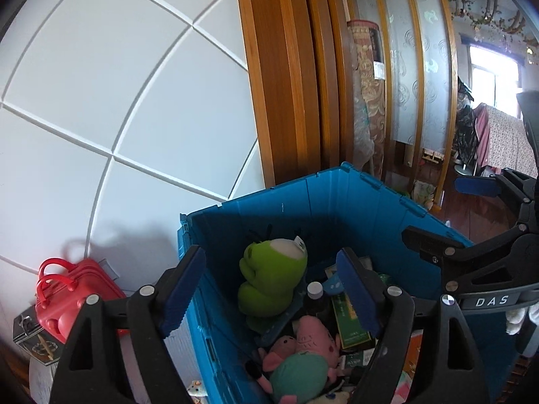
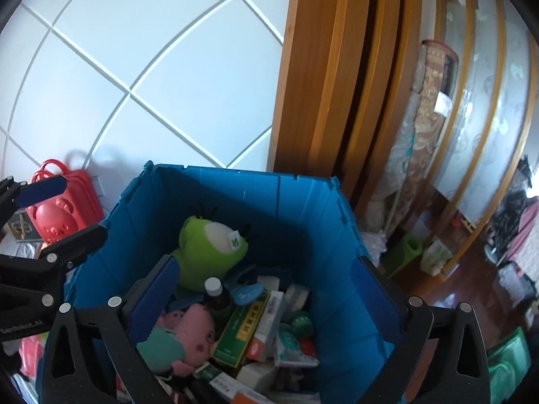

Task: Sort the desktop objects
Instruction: 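Withdraw both tools from the crate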

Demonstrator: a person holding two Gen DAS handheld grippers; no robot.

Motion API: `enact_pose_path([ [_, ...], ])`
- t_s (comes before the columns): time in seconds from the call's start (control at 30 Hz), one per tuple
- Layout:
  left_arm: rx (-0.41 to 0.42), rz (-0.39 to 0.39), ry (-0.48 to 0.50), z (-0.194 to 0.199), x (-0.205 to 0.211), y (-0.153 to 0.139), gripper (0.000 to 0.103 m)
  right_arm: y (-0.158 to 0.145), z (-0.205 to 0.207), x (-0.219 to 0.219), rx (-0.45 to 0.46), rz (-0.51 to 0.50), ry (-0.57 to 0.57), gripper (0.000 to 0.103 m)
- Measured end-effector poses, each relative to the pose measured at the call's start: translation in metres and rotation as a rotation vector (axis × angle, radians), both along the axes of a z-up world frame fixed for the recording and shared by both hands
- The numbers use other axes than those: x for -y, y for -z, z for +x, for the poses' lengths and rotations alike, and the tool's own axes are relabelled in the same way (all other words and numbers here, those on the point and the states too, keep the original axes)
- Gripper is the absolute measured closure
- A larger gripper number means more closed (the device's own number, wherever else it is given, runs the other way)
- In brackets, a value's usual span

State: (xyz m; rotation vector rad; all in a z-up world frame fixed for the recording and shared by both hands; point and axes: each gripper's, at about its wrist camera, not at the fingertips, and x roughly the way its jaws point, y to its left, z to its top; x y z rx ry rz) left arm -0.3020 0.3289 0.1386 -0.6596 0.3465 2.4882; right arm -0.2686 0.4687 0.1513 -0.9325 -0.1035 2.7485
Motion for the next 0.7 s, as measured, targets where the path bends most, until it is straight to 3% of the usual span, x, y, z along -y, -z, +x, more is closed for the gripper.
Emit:
enact_pose_path([
  [0.23,-0.055,0.068,0.009,0.066,0.042,-0.027,0.018,-0.012,0.064,0.03,-0.06,0.012,0.027,0.0],
  [0.37,-0.096,0.133,0.007,0.106,0.072,-0.035,0.001,-0.01,0.108,0.049,-0.094,-0.009,0.042,0.0],
  [0.7,-0.112,0.17,-0.043,0.182,0.127,-0.009,0.001,0.016,0.185,0.094,-0.149,-0.037,0.164,0.0],
])
